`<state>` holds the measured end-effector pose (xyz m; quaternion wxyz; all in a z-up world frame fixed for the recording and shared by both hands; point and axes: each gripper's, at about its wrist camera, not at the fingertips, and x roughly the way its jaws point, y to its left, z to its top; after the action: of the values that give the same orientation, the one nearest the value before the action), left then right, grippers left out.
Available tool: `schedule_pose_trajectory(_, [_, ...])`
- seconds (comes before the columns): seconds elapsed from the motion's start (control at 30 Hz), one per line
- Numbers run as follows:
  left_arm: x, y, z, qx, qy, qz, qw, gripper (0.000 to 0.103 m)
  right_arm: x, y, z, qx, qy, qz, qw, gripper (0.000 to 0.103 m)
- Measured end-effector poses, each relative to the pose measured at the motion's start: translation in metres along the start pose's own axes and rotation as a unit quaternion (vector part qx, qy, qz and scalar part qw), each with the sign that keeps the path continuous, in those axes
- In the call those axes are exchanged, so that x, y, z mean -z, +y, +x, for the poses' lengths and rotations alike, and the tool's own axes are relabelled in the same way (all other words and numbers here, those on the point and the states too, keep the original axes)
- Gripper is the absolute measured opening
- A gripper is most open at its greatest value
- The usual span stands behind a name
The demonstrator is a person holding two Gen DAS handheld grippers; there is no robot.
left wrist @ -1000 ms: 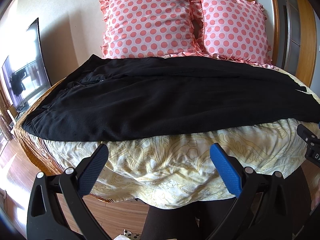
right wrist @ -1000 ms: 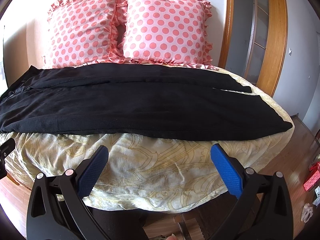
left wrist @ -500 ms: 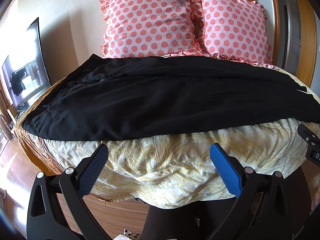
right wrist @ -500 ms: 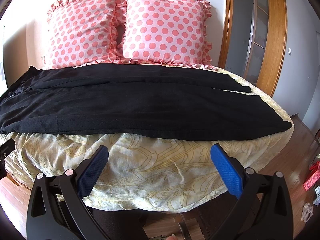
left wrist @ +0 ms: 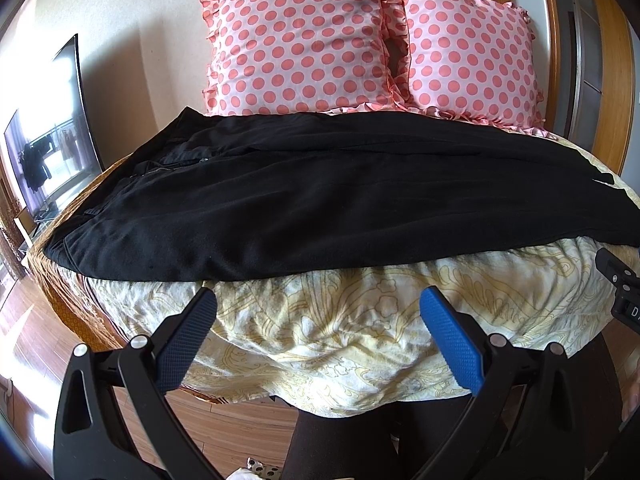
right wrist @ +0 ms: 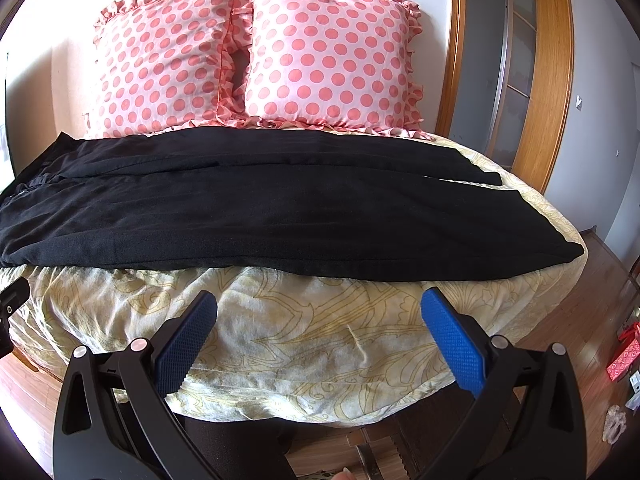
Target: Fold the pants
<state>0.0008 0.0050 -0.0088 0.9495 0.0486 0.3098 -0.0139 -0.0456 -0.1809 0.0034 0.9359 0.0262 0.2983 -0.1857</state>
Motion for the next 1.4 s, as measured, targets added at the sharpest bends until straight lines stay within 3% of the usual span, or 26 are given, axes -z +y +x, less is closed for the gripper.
schedule_pose_trajectory(0.5, [-0.003,0.002,-0.002,-0.002,-0.006,0.004,1.0,0.101,-0.01,-0.014,-0.005,0.0,-0.016,0.003,1.0,0.102])
schedule_pose_trajectory(0.73, [-0.044,0.016,-0.009,-0.005,-0.054,0.005,0.9985,0.101,-0.081,-0.061,0.008,-0.027,-0.068,0.038,0.997,0.102])
schedule_pose_trajectory(0.87, [-0.074,0.031,0.007,0.011,-0.049,-0.021,0.9985,0.101,-0.139,-0.101,0.051,-0.036,-0.028,0.085,0.995,0.102])
schedule_pose_trajectory(1.07, [-0.107,0.04,0.037,0.005,-0.039,-0.032,0.9987,0.101,-0.227,-0.139,0.168,0.085,0.033,0.097,0.991,0.102])
schedule_pose_trajectory(1.13, [-0.115,0.04,0.044,-0.005,-0.044,-0.027,0.9987,0.101,-0.249,-0.151,0.216,0.1,0.075,0.118,0.985,0.102])
schedule_pose_trajectory(1.23, [-0.127,0.039,0.056,0.0,-0.044,-0.019,0.9989,0.101,-0.27,-0.173,0.289,0.132,0.148,0.171,0.965,0.094])
schedule_pose_trajectory(1.3, [-0.132,0.039,0.065,0.0,-0.041,-0.013,0.9991,0.101,-0.274,-0.184,0.329,0.163,0.194,0.195,0.948,0.078])
schedule_pose_trajectory(1.4, [-0.134,0.041,0.077,-0.003,-0.035,-0.009,0.9993,0.101,-0.273,-0.201,0.366,0.2,0.229,0.245,0.921,0.069])
